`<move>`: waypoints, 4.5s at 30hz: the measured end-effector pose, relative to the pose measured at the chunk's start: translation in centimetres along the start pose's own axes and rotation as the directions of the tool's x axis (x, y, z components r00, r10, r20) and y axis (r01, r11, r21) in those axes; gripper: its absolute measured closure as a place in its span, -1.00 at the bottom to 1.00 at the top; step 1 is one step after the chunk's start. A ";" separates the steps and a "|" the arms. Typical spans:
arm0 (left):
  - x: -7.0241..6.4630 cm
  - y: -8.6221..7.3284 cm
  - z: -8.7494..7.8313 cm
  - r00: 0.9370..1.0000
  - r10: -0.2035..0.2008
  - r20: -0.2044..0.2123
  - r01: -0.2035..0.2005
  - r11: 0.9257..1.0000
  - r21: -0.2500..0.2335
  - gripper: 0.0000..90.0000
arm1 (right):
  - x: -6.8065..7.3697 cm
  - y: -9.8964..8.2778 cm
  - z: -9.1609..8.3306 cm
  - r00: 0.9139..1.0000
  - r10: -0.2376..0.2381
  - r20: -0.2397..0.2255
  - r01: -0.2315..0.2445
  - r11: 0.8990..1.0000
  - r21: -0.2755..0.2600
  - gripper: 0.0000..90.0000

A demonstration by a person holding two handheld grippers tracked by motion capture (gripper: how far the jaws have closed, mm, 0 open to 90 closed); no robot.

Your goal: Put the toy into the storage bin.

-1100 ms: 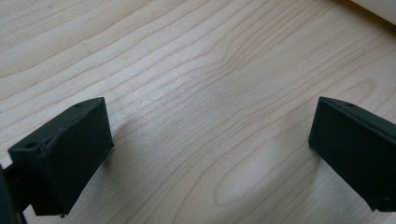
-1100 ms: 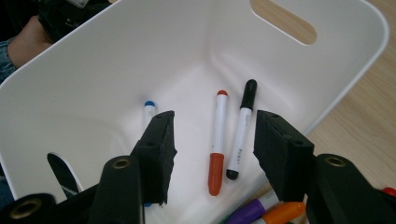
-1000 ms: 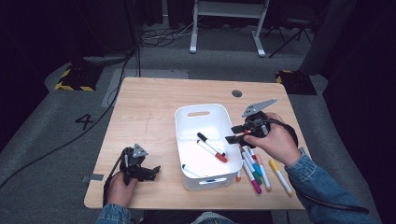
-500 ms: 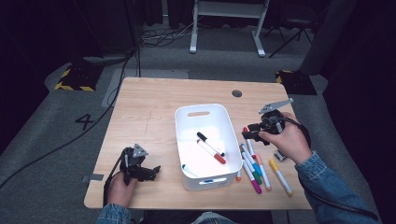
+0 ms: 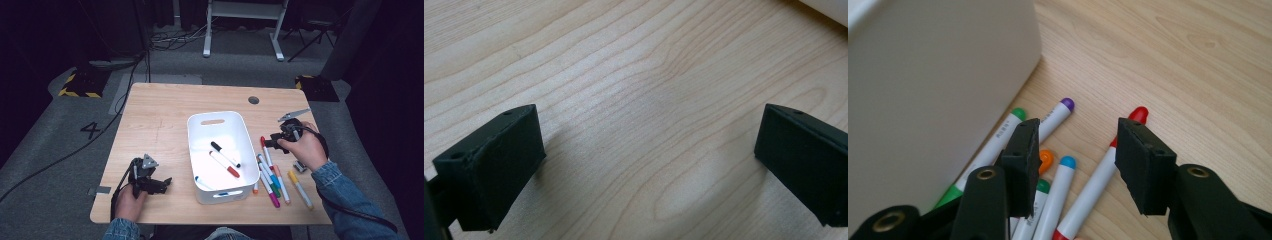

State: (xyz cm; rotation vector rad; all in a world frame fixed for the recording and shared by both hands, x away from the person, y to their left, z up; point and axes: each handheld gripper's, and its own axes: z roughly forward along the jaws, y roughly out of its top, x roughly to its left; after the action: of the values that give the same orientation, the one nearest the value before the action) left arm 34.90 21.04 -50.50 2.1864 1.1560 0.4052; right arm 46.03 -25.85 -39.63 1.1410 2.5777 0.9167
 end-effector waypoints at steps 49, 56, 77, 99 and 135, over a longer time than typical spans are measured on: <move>-0.2 0.0 0.0 1.000 -0.010 0.000 0.010 1.000 0.001 -1.00 | -2.4 -2.6 7.1 0.995 -0.010 0.101 -0.006 0.987 0.161 0.71; -0.2 0.0 0.0 1.000 -0.010 0.000 0.010 1.000 0.001 -1.00 | -2.3 -2.4 7.1 0.995 -0.013 0.103 -0.004 0.986 0.165 0.72; -0.2 0.0 0.0 1.000 -0.010 0.000 0.010 1.000 0.001 -1.00 | -0.2 0.6 1.0 0.999 -0.027 0.019 0.026 0.998 0.054 0.72; -0.2 0.0 0.0 1.000 -0.010 -0.001 0.010 1.000 0.000 -1.00 | 3.5 2.8 -4.0 0.993 -0.085 -0.079 0.080 0.995 -0.064 0.72; -0.2 0.0 0.0 1.000 -0.010 -0.001 0.010 1.000 0.000 -1.00 | 12.2 5.6 -3.2 0.931 -0.248 -0.268 0.237 0.969 -0.074 0.72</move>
State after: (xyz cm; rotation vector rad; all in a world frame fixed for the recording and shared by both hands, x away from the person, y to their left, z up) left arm 34.84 20.89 -50.51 2.1800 1.1667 0.4017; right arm 39.79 -15.71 -32.76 0.7022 2.8190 1.1303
